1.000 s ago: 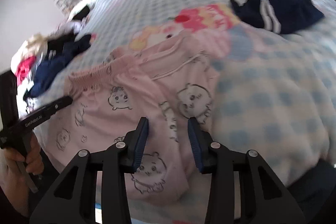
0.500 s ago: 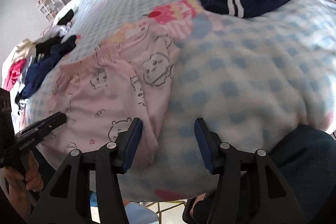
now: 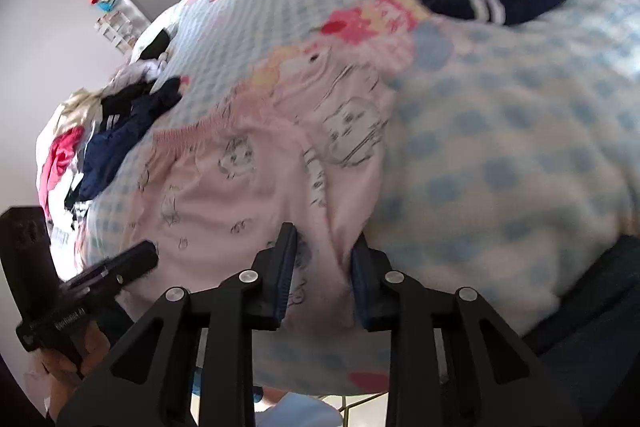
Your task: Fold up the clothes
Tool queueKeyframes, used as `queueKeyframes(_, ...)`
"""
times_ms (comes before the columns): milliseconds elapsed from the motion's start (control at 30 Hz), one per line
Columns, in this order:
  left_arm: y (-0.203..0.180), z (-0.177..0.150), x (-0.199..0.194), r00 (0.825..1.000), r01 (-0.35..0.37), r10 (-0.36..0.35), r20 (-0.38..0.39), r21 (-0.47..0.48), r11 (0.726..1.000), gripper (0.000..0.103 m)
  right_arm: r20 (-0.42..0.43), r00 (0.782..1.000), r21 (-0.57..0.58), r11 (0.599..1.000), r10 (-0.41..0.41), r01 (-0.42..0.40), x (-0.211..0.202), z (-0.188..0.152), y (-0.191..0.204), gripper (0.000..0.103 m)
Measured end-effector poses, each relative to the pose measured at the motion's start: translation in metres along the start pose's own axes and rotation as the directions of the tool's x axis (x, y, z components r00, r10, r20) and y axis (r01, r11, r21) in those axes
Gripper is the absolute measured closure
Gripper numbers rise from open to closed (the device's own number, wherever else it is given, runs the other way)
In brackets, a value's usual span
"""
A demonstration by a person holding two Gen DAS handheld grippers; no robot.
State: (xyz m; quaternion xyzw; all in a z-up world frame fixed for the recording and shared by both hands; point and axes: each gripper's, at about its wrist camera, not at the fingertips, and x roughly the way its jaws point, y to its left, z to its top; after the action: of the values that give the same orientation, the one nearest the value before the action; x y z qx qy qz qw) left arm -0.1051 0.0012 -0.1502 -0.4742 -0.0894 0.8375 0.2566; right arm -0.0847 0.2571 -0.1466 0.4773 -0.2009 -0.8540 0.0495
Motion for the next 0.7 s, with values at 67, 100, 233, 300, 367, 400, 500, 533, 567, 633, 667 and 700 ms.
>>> queueKeyframes(67, -0.013, 0.007, 0.002, 1.000, 0.016, -0.016, 0.003, 0.032, 0.999, 0.069, 0.028, 0.999, 0.044, 0.999, -0.014, 0.013, -0.010, 0.003, -0.009, 0.072)
queueKeyframes(100, -0.020, 0.010, 0.003, 1.000, 0.028, -0.028, 0.005, 0.045, 0.999, 0.069, 0.042, 0.999, 0.067, 0.998, -0.021, 0.018, -0.015, 0.005, -0.013, 0.069)
queueKeyframes(233, -0.046, 0.025, 0.016, 0.997, 0.077, -0.076, -0.012, 0.066, 0.995, 0.069, 0.026, 0.999, 0.089, 0.996, -0.035, 0.033, -0.016, 0.010, -0.024, 0.069)
queueKeyframes(300, -0.059, 0.030, 0.024, 0.994, 0.107, -0.105, -0.036, 0.069, 0.992, 0.069, 0.009, 0.997, 0.061, 0.995, -0.080, 0.079, -0.014, 0.009, -0.025, 0.069)
queueKeyframes(367, -0.074, 0.031, 0.035, 0.991, 0.120, -0.114, -0.064, 0.086, 0.989, 0.068, 0.013, 0.994, 0.055, 0.993, -0.106, 0.105, -0.013, 0.005, -0.026, 0.069)
queueKeyframes(400, -0.081, 0.031, 0.041, 0.990, 0.123, -0.115, -0.079, 0.096, 0.988, 0.068, 0.018, 0.994, 0.057, 0.993, -0.109, 0.108, -0.014, 0.004, -0.027, 0.069)
queueKeyframes(500, -0.098, 0.028, 0.057, 0.985, 0.135, -0.121, -0.122, 0.111, 0.985, 0.067, 0.020, 0.994, 0.038, 0.994, -0.105, 0.104, -0.015, 0.002, -0.027, 0.069)
queueKeyframes(533, -0.102, 0.027, 0.061, 0.983, 0.141, -0.126, -0.132, 0.111, 0.984, 0.067, 0.021, 0.994, 0.029, 0.994, -0.105, 0.104, -0.015, 0.001, -0.027, 0.068)
queueKeyframes(567, -0.106, 0.026, 0.064, 0.982, 0.146, -0.130, -0.141, 0.111, 0.983, 0.067, 0.021, 0.994, 0.023, 0.994, -0.105, 0.105, -0.015, 0.001, -0.027, 0.068)
queueKeyframes(633, -0.111, 0.026, 0.069, 0.981, 0.139, -0.121, -0.151, 0.111, 0.984, 0.067, 0.015, 0.993, 0.016, 0.993, -0.117, 0.117, -0.016, -0.001, -0.028, 0.068)
queueKeyframes(667, -0.113, 0.026, 0.071, 0.983, 0.123, -0.105, -0.152, 0.116, 0.986, 0.067, 0.012, 0.992, 0.009, 0.992, -0.124, 0.123, -0.015, -0.002, -0.028, 0.068)
queueKeyframes(700, -0.115, 0.026, 0.073, 0.985, 0.098, -0.079, -0.152, 0.125, 0.987, 0.067, 0.008, 0.992, -0.003, 0.992, -0.128, 0.128, -0.013, -0.002, -0.027, 0.067)
